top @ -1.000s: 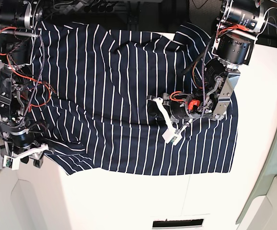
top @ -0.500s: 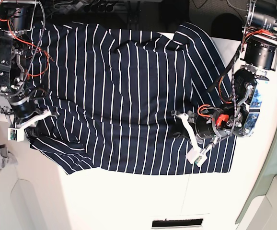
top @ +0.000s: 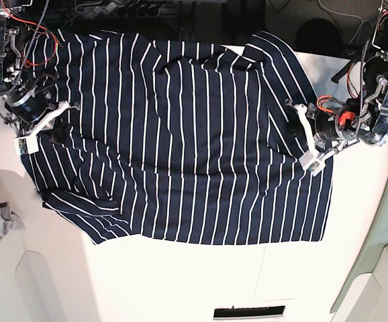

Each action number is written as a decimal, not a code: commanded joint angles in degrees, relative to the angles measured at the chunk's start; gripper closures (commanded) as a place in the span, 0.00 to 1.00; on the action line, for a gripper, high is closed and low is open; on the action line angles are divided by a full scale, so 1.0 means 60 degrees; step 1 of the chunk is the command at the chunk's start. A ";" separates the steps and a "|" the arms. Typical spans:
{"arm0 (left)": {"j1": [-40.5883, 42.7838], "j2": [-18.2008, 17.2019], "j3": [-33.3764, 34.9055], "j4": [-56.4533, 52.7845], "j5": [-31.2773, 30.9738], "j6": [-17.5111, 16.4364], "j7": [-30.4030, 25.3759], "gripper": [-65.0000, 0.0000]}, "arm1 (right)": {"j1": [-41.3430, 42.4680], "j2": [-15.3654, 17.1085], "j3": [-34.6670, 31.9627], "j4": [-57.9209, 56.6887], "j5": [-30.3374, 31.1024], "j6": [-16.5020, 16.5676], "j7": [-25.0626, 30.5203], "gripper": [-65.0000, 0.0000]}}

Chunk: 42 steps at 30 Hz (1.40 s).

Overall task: Layout the t-shirt on the table in an organized manner, then fold the t-shirt properly
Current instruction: 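Drag the grasped fabric outward with the left gripper to flatten the shirt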

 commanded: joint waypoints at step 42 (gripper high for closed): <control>-0.1002 -0.1770 -0.0076 0.0900 -0.0175 -0.0211 -0.0226 1.00 | 0.0933 0.0863 0.1075 -0.0907 0.2714 0.1020 -0.0455 1.00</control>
